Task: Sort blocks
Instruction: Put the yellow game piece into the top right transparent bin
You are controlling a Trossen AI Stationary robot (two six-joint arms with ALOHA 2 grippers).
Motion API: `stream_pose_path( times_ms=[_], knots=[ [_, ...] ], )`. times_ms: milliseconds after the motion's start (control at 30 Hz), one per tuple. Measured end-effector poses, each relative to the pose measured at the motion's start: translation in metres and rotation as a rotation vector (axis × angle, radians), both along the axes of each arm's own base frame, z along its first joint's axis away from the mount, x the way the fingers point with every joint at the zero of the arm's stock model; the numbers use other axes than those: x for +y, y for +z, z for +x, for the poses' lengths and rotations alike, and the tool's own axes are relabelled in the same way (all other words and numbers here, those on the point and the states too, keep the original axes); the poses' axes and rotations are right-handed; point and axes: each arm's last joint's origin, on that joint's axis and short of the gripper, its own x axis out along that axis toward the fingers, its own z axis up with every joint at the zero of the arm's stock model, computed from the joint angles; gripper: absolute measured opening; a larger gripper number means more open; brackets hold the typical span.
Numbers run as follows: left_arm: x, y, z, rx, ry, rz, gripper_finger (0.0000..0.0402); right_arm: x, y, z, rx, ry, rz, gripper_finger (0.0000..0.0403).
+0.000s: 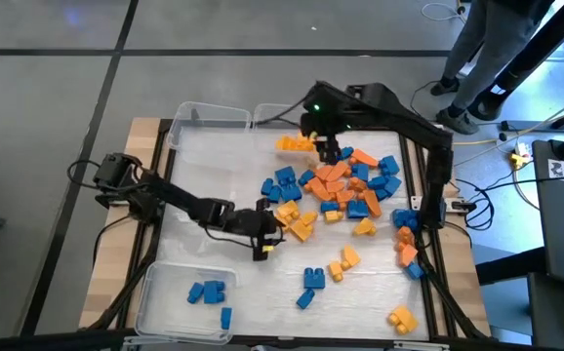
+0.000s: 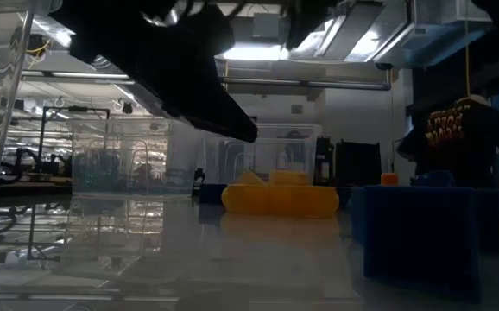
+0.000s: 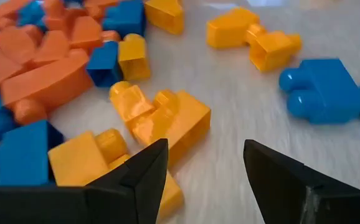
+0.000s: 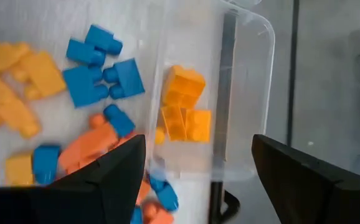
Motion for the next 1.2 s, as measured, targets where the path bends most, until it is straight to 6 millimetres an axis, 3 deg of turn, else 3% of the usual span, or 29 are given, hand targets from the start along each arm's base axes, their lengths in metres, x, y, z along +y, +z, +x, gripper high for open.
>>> stream_pose_path(
  times_ms=[133, 333, 567, 833, 1200],
  knots=[
    [0.015, 0.006, 0.006, 0.118, -0.081, 0.075, 0.02, 0.021, 0.001, -0.01, 0.058, 0.003, -0.044, 0.0294],
    [0.026, 0.017, 0.011, 0.229, -0.217, 0.276, 0.02, 0.053, -0.016, -0.019, 0.132, -0.032, -0.091, 0.0294],
    [0.033, 0.019, 0.012, 0.254, -0.318, 0.415, 0.02, 0.08, -0.033, -0.06, 0.103, -0.155, -0.099, 0.0294],
    [0.031, -0.007, 0.019, 0.309, -0.45, 0.487, 0.02, 0.101, -0.062, -0.095, -0.038, -0.219, -0.017, 0.0294],
    [0.037, -0.005, 0.037, 0.332, -0.477, 0.521, 0.02, 0.114, -0.115, -0.092, -0.025, -0.205, 0.078, 0.0294]
  ],
)
